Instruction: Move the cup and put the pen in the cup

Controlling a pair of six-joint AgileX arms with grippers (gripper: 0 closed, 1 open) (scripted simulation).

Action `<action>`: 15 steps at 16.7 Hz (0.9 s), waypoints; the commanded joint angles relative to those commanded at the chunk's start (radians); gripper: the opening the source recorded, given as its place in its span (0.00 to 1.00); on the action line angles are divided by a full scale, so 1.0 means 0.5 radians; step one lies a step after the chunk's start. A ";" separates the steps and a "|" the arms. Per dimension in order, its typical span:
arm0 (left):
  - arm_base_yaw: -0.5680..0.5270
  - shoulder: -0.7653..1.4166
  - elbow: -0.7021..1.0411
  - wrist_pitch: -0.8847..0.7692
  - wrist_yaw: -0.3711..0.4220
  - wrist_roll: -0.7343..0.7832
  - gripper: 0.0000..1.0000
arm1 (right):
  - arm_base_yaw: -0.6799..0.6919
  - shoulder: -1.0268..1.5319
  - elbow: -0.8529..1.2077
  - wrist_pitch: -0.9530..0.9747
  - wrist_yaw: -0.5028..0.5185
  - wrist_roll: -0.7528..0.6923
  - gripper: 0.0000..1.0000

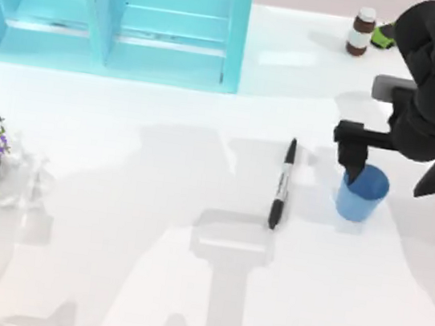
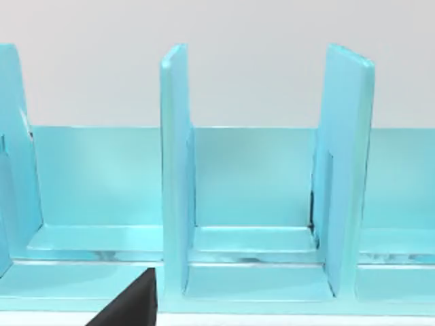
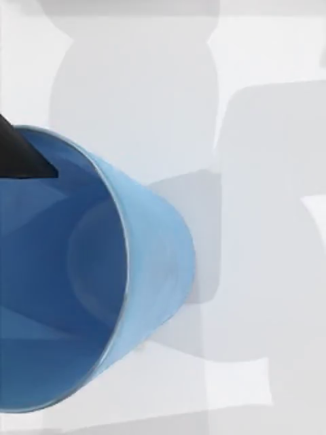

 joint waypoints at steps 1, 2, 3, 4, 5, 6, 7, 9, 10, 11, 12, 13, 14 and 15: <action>0.000 0.000 0.000 0.000 0.000 0.000 1.00 | 0.000 0.000 0.000 0.000 0.000 0.000 1.00; 0.000 0.000 0.000 0.000 0.000 0.000 1.00 | 0.000 0.000 0.000 0.000 0.000 0.000 1.00; 0.000 0.000 0.000 0.000 0.000 0.000 1.00 | 0.000 0.000 0.000 0.000 0.000 0.000 1.00; 0.000 0.000 0.000 0.000 0.000 0.000 1.00 | 0.000 0.000 0.000 0.000 0.000 0.000 1.00; 0.000 0.000 0.000 0.000 0.000 0.000 1.00 | -0.005 -0.001 0.000 0.000 0.000 0.000 1.00; 0.000 0.000 0.000 0.000 0.000 0.000 1.00 | -0.005 0.001 0.005 -0.005 0.000 0.000 1.00; 0.000 0.000 0.000 0.000 0.000 0.000 1.00 | -0.005 0.006 0.031 -0.031 -0.001 0.000 1.00; 0.000 0.000 0.000 0.000 0.000 0.000 1.00 | -0.006 0.023 0.147 -0.144 -0.005 0.003 1.00; 0.000 0.000 0.000 0.000 0.000 0.000 1.00 | -0.006 0.031 0.236 -0.232 -0.006 0.004 1.00; 0.000 0.000 0.000 0.000 0.000 0.000 1.00 | -0.007 0.037 0.347 -0.340 -0.006 0.004 1.00; 0.000 0.000 0.000 0.000 0.000 0.000 1.00 | -0.008 0.042 0.477 -0.463 -0.005 0.004 1.00; 0.000 0.000 0.000 0.000 0.000 0.000 1.00 | -0.009 0.045 0.619 -0.595 -0.003 0.003 1.00; 0.000 0.000 0.000 0.000 0.000 0.000 1.00 | -0.010 0.047 0.759 -0.728 0.000 0.002 1.00; 0.000 0.000 0.000 0.000 0.000 0.000 1.00 | -0.011 0.049 0.890 -0.856 0.002 0.000 1.00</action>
